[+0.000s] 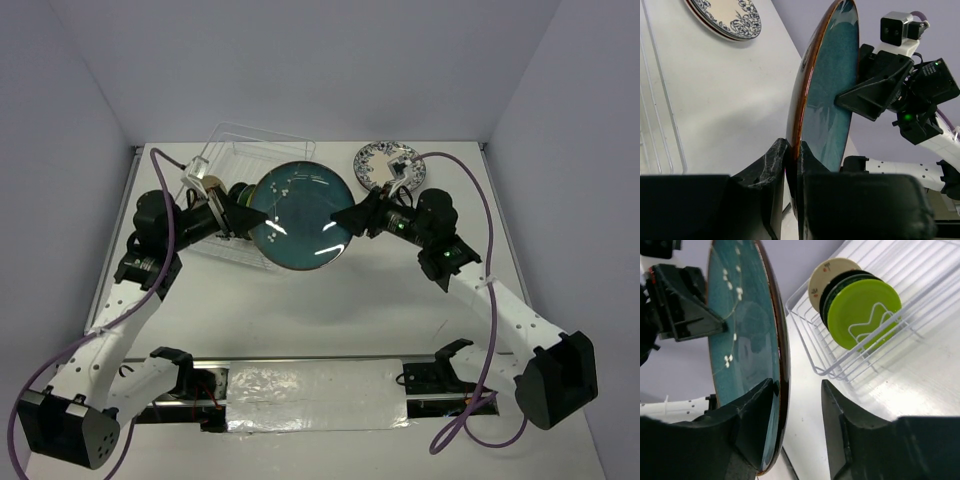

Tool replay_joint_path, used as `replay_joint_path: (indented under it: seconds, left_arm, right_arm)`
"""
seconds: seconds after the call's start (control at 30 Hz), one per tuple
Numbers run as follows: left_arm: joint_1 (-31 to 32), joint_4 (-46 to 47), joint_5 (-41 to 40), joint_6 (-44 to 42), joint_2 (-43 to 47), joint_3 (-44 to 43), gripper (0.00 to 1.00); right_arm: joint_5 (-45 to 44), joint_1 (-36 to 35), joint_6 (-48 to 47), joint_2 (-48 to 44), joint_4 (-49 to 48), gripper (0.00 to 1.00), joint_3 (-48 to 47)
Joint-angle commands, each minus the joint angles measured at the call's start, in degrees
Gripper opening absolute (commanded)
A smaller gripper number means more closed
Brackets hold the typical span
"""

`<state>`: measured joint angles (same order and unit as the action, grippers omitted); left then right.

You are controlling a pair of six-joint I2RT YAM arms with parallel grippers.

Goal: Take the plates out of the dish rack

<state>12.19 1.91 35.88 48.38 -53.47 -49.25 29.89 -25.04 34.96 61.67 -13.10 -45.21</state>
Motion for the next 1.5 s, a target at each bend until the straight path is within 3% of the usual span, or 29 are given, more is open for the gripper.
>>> replay_joint_path:
  seconds: [0.0,0.03,0.07,0.1,0.13,0.2,0.23,0.3,0.4,0.47,0.57,0.7,0.8,1.03,1.23,1.47]
  left_arm:
    - [-0.32,17.6,4.73,4.71,2.59,-2.6,0.0]
    - [-0.32,17.6,4.38,4.36,2.58,-2.43,0.0]
    - [-0.32,16.12,3.85,3.22,2.41,-2.43,0.02]
    - [-0.32,14.71,3.24,2.25,2.32,-2.69,0.1]
    - [-0.32,12.7,2.36,1.11,1.97,-3.73,0.35]
    - [-0.32,0.99,-2.72,-4.13,1.36,-6.28,0.66]
    - [-0.23,-3.97,-5.44,-6.26,0.31,-9.77,0.88]
    - [-0.32,-17.82,-13.53,-12.5,-0.84,-13.48,1.0]
    - [-0.32,-29.64,-24.6,-19.1,0.03,-18.94,0.99]
    - [-0.32,-32.75,-30.22,-23.65,1.08,-19.56,1.0]
    - [-0.23,-35.14,-33.5,-28.23,3.28,-17.9,1.0]
    - [-0.23,-33.65,-34.65,-30.01,5.13,-10.37,1.0]
    - [-0.32,-30.57,-33.6,-29.92,5.74,-5.0,1.0]
    - [-0.58,-29.6,-32.71,-30.63,8.47,-2.78,0.99]
    - [-0.67,-29.42,-33.24,-30.98,10.41,-2.43,0.99]
    - [-0.67,-29.69,-33.51,-31.07,10.67,-2.34,0.99]
  right_arm:
    - [2.62,-0.28,-0.07,0.73,-4.12,0.49,0.47]
    - [3.24,-0.19,0.19,0.73,-4.56,0.4,0.47]
    - [3.68,-0.19,0.89,0.65,-5.17,0.11,0.65]
    - [3.6,-0.1,1.25,0.47,-5.26,0.02,0.74]
    - [3.51,-0.01,1.51,0.12,-5.35,0.0,0.65]
    - [2.99,0.51,2.22,-0.15,-4.92,0.0,0.48]
    - [2.11,1.12,2.65,-0.15,-4.48,0.0,0.39]
    - [-0.6,4.1,4.23,0.03,-1.32,0.0,-0.84]
    - [-5.26,11.57,9.85,1.34,2.64,0.0,-1.55]
    - [-5.37,19.01,17.22,3.8,-0.06,0.0,-0.59]
    - [-4.84,24.06,24.97,10.36,-6.05,0.0,-0.75]
    - [-7.91,29.33,27.26,21.45,-4.39,0.0,-11.44]
    - [-7.74,31.01,29.11,30.77,-7.72,0.0,-19.17]
    - [-5.46,31.98,24.72,50.64,4.92,0.02,-43.1]
    - [-3.0,32.24,27.88,58.12,2.21,0.04,-45.32]
    - [-1.94,32.24,26.39,57.86,1.23,0.07,-42.68]
